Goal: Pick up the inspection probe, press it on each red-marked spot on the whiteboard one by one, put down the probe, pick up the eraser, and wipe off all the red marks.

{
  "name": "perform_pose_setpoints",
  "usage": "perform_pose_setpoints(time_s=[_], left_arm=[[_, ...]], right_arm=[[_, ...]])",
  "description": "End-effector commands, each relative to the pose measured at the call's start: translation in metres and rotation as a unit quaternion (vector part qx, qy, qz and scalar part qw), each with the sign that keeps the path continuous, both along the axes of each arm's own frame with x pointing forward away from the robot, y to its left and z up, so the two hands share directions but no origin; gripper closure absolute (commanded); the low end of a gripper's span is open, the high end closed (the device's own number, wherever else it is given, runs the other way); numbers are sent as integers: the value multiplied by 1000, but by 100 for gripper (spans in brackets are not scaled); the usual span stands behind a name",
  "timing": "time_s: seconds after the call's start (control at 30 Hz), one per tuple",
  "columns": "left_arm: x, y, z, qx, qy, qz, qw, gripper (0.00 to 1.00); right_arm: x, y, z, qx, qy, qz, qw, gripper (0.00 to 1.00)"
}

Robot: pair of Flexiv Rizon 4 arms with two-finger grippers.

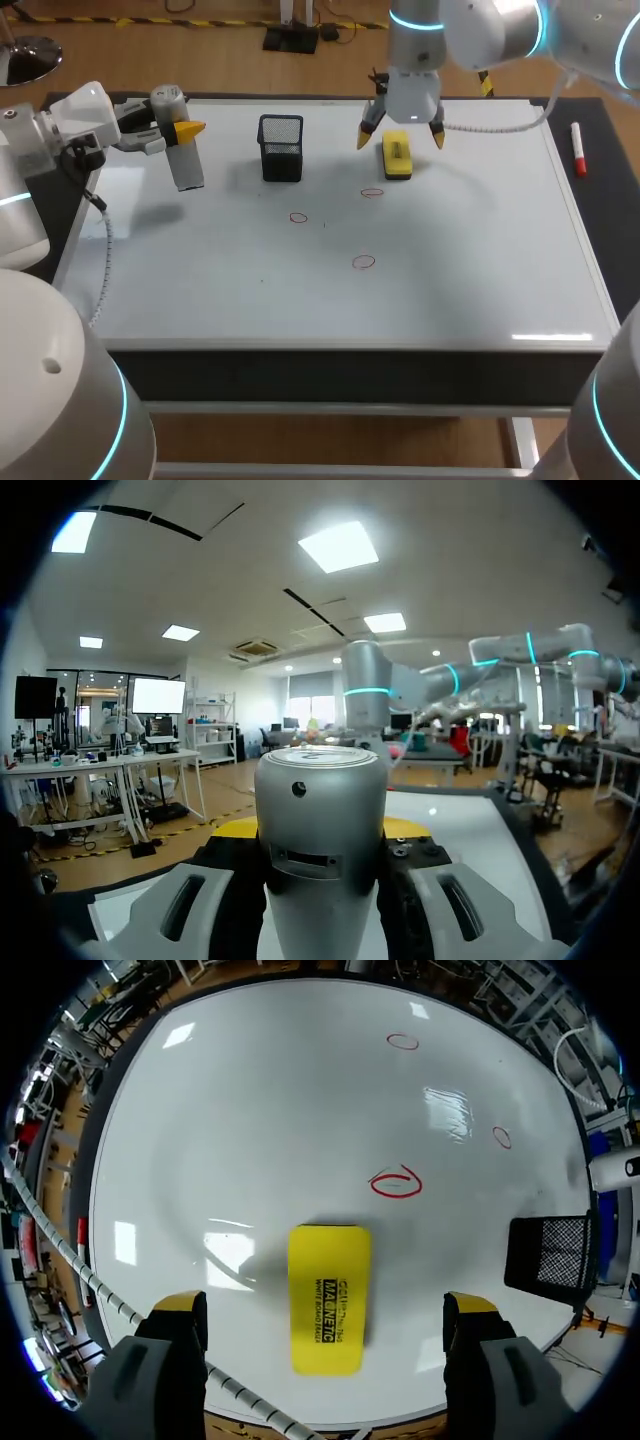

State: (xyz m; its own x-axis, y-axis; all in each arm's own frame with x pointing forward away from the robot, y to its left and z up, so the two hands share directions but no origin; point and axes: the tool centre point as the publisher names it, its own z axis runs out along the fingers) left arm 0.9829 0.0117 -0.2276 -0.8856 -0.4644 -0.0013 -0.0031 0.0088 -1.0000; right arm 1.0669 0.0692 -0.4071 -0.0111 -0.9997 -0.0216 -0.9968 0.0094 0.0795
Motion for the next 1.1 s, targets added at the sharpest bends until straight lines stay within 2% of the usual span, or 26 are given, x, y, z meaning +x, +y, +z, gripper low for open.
perform_pose_setpoints(time_s=[0.03,0.53,0.57,0.63,0.73,0.77,0.83,1.1], left_arm=[[0,0,-1,-2,-2,0,1000,100],[0,0,-1,-2,-2,0,1000,100],[0,0,-1,-2,-2,0,1000,100],[0,0,-1,-2,-2,0,1000,100],[0,0,-1,-2,-2,0,1000,100],[0,0,-1,-2,-2,0,1000,100],[0,0,-1,-2,-2,0,1000,100],[0,0,-1,-2,-2,0,1000,100]], right_arm=[[2,-4,-4,-1,4,-1,1000,0],[5,-4,-14,-16,11,-2,1000,0],[4,-4,-13,-16,11,-3,1000,11],[2,-3,-12,-15,10,-2,1000,52],[1,-4,-15,-18,14,-2,1000,57],[1,-5,-15,-18,15,-3,1000,66],[0,-6,-15,-20,16,-4,1000,100],[-1,-11,12,-9,0,-13,1000,100]])
